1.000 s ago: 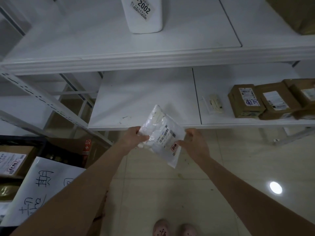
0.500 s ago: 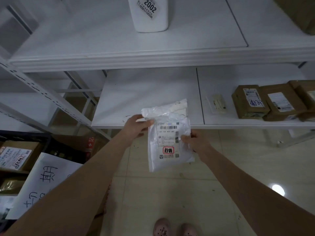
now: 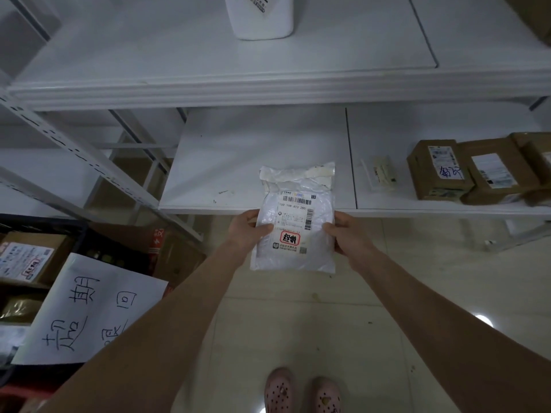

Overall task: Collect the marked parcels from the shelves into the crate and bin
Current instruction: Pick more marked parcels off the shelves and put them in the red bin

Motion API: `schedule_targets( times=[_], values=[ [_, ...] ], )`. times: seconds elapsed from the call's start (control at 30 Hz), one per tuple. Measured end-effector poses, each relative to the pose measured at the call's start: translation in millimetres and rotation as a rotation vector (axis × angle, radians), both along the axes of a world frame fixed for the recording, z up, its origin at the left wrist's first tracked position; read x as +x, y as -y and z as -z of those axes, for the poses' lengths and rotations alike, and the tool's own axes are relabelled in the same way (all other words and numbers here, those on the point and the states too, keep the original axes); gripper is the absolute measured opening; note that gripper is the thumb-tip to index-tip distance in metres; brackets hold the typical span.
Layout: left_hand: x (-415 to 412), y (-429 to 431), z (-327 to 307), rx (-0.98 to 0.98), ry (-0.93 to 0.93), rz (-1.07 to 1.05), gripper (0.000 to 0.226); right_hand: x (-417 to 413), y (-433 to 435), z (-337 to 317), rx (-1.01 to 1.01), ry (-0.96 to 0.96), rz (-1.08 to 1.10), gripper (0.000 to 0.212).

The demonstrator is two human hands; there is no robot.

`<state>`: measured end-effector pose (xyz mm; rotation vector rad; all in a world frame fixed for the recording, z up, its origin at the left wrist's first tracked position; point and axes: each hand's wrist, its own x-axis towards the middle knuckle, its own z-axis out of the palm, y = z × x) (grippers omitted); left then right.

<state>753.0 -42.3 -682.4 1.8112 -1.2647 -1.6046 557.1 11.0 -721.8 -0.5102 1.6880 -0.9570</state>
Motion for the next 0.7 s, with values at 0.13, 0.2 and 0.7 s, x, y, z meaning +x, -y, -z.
schedule_targets(
  times=[0.13,0.2,0.7],
  values=[
    [2,-4,-2,-0.014,0.010,-0.004,0.055,3,0,1,-0.009,-0.023,-0.009,0.027],
    [4,-6,-1,-0.007,0.005,0.000,0.054,4,-1,1,-0.013,-0.052,-0.028,0.027],
    [77,-51,7,-0.032,0.015,-0.143,0.065,76,-4,-29,-0.067,-0.238,-0.375,0.070]
  ],
)
